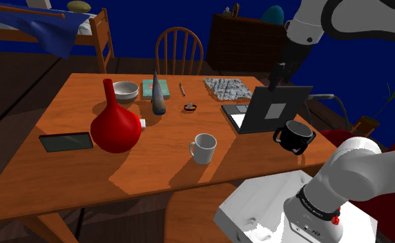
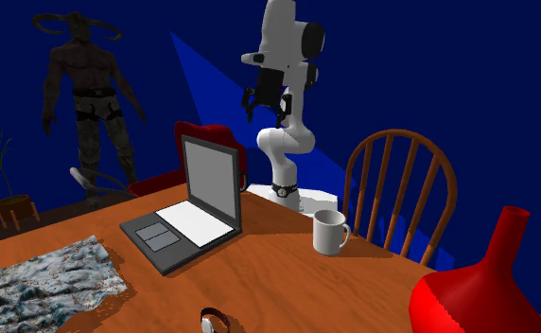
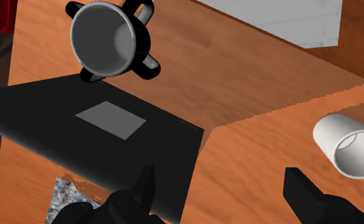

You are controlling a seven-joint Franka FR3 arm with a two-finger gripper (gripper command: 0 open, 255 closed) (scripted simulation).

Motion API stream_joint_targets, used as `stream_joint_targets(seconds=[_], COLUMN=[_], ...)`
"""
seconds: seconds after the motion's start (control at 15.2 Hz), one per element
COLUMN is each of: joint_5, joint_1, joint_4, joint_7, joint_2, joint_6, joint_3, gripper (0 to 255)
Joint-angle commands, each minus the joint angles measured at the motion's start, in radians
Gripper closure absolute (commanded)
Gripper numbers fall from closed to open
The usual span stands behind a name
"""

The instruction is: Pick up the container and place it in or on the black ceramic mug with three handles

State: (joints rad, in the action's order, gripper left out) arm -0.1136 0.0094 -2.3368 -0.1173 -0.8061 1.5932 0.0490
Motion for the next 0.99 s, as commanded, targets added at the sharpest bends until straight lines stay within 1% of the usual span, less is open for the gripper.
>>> stream_joint_targets(seconds=[0.0, 0.46, 0.92], joint_5=[0.0, 0.09, 0.173], joint_1=[0.0, 0.029, 0.061], joint_4=[0.0, -0.129, -0.198], joint_7=[0.0, -0.119, -0.227], joint_2=[0.0, 0.075, 0.221], joint_6=[0.0, 0.195, 0.411], joint_3=[0.0, 0.063, 0.134], gripper=[0, 0, 0])
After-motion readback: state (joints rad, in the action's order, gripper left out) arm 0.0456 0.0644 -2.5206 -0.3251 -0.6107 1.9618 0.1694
